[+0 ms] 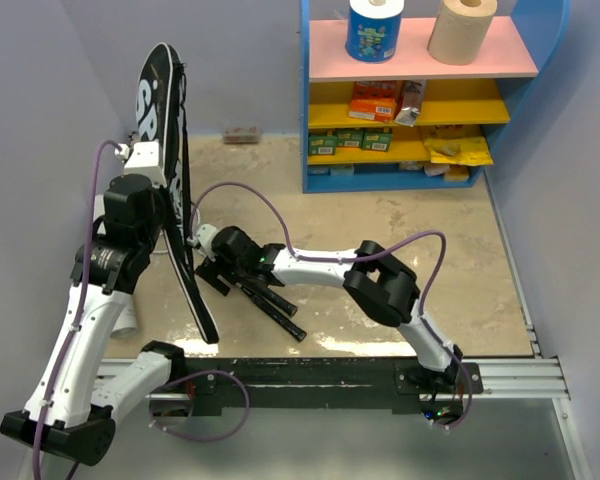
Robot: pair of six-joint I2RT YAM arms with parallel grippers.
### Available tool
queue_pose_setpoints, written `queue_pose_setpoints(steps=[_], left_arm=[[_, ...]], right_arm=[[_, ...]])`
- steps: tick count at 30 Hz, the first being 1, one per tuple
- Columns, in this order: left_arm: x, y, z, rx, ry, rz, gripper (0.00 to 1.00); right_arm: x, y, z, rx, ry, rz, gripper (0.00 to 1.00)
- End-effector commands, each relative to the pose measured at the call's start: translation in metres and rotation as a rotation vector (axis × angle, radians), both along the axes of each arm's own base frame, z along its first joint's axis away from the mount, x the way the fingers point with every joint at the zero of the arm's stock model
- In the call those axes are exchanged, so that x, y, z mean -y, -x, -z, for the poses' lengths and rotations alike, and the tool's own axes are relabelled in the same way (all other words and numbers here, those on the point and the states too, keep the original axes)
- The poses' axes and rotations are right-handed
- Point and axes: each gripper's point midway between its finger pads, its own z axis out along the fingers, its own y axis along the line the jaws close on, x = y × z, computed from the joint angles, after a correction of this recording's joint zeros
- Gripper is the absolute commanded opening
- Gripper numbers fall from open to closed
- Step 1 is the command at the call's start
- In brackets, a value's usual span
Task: Pack up the badminton gear
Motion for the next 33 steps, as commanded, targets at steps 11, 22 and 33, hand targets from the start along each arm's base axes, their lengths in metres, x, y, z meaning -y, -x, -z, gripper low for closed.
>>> queue_pose_setpoints(steps=[11,22,33], left_arm=[[-0.002,0.007,-0.024,0.103,0.035,-0.003,0.00],[-0.002,0.007,-0.022,0.115,0.035,-0.002,0.00],[-0.003,0.010,-0.023,0.123,0.033,0.001,0.00]], right_arm=[[-0.012,-0.017,0.038,-0.062,0.005,-0.027,0.62],[0.035,0.001,0.069,-0.133,0.140,-0.002,0.13],[0.119,-0.002,0.074,-0.108,0.362,0.236,0.00]])
